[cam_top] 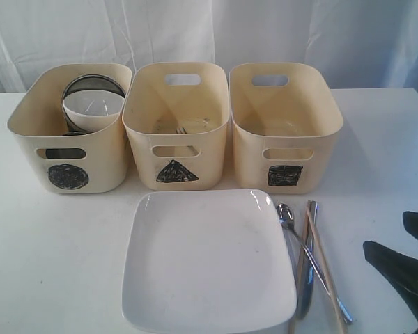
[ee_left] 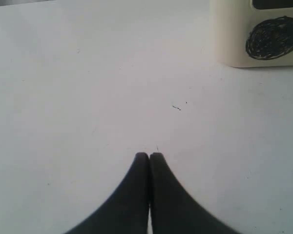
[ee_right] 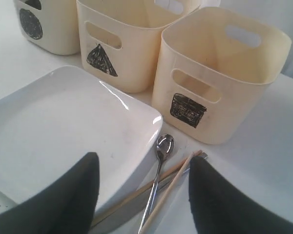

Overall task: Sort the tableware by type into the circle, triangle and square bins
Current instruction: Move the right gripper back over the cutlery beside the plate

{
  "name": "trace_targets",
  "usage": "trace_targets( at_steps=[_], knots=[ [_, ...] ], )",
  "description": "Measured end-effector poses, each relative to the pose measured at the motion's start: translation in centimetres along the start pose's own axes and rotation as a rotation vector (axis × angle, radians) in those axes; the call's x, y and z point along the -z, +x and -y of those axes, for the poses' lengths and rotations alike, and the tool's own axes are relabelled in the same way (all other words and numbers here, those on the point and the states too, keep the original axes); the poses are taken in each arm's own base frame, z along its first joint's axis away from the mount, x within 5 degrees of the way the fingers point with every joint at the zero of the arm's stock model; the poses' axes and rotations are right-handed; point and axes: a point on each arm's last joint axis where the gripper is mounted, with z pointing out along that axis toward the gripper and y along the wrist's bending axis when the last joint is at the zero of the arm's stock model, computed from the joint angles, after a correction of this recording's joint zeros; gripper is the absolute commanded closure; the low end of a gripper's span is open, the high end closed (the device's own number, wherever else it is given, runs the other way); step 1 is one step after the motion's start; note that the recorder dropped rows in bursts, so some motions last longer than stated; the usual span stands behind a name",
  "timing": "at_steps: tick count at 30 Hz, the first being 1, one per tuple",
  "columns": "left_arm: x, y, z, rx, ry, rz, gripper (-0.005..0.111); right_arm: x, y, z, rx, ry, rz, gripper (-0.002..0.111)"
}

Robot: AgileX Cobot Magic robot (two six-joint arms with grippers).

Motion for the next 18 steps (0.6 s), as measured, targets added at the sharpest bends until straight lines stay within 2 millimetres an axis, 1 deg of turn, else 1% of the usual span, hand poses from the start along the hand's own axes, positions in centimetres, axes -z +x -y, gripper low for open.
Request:
trace_targets(
  at_steps=[5,9,18],
  knots=[
    [0.0,0.0,0.0,0.000,0.000,0.000,0.107,-1.0,0.6,-0.1,-0.001,-0.005,-0.032,0.056],
    [0.0,0.0,0.0,0.000,0.000,0.000,0.107,-1.8,0.7,-0.1,-0.004,-0.011,-0.067,0.056],
    [0.0,0.0,0.0,0.000,0.000,0.000,0.107,-4.2,1.3,-0.3,-0.031,-0.022,-0.146,0.056]
  ],
)
